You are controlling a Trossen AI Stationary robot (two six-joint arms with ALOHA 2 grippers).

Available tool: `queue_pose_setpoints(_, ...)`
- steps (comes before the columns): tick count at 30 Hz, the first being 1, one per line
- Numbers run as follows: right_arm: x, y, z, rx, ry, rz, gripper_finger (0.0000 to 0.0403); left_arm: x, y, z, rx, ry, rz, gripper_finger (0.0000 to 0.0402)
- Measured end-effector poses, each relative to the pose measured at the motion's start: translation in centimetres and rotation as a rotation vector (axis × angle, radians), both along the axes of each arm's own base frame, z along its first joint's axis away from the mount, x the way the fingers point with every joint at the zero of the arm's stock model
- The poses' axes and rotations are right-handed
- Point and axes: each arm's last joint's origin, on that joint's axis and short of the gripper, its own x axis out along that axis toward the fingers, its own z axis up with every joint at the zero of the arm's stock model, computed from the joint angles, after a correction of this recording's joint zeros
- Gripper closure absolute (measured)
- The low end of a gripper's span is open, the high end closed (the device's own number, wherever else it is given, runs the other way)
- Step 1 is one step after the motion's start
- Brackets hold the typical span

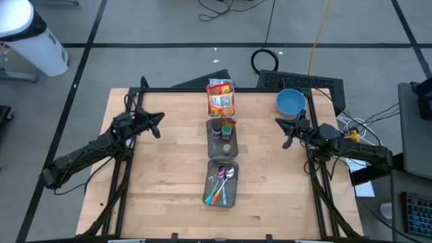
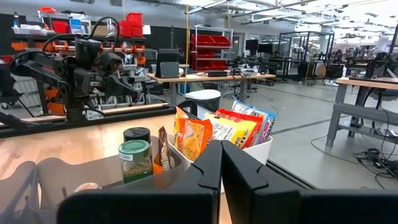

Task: Pick & Place Food Item
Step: Return to Home Position

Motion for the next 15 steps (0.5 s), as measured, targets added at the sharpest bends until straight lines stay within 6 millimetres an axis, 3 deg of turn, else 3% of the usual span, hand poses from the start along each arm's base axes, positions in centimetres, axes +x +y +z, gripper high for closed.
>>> queue_pose_setpoints(15, 0.0, 0.0, 0.0, 0.000, -0.002, 0.000, 0.0403, -0.7, -0.4, 1.2, 0.087, -0.112, 0.007, 0.0360)
